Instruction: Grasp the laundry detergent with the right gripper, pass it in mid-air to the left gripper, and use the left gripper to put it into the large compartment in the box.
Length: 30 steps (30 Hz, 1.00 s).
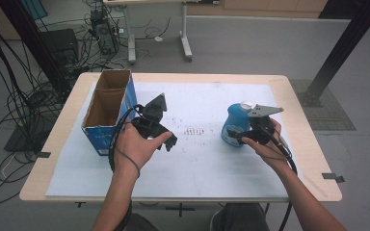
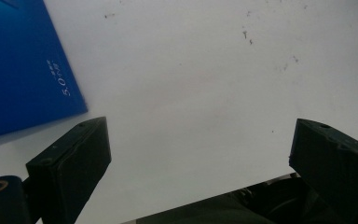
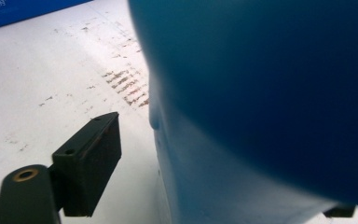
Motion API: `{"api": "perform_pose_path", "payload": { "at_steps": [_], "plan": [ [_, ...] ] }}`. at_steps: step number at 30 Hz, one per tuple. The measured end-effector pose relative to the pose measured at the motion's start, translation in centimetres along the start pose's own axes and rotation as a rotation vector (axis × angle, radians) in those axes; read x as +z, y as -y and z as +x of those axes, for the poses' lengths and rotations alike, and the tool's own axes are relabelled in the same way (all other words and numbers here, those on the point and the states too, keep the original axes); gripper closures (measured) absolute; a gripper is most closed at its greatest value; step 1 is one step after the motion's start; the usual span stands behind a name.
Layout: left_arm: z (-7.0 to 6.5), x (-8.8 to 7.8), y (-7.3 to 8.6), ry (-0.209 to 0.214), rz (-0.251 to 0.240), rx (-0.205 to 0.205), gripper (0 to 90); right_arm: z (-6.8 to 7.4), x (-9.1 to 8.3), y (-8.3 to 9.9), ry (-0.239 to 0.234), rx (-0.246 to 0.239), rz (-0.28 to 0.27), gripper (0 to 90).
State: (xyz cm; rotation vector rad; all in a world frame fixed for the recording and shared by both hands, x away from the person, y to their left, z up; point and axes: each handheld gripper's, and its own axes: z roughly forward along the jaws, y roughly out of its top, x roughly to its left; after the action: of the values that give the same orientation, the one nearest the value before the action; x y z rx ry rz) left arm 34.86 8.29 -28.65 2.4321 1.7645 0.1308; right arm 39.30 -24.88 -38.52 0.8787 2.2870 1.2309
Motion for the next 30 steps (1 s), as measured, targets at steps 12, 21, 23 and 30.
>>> {"api": "perform_pose_path", "payload": {
  "at_steps": [12,21,23,30],
  "plan": [
    [-0.02,-0.01,-0.02,0.001,0.000,0.002,5.8,-0.24,0.41,0.69,-0.005,0.012,0.010,27.4],
    [0.07,0.08,0.06,0.001,0.001,0.002,5.8,-0.37,0.62,0.71,-0.009,0.009,0.016,32.8],
    [0.13,0.04,0.04,-0.002,0.002,0.001,5.8,-0.40,0.63,0.71,-0.008,0.005,0.014,35.8],
    [0.08,-0.04,0.03,0.000,-0.003,-0.002,5.8,-0.54,0.66,0.72,-0.011,0.013,0.011,39.2]
  ]
}}
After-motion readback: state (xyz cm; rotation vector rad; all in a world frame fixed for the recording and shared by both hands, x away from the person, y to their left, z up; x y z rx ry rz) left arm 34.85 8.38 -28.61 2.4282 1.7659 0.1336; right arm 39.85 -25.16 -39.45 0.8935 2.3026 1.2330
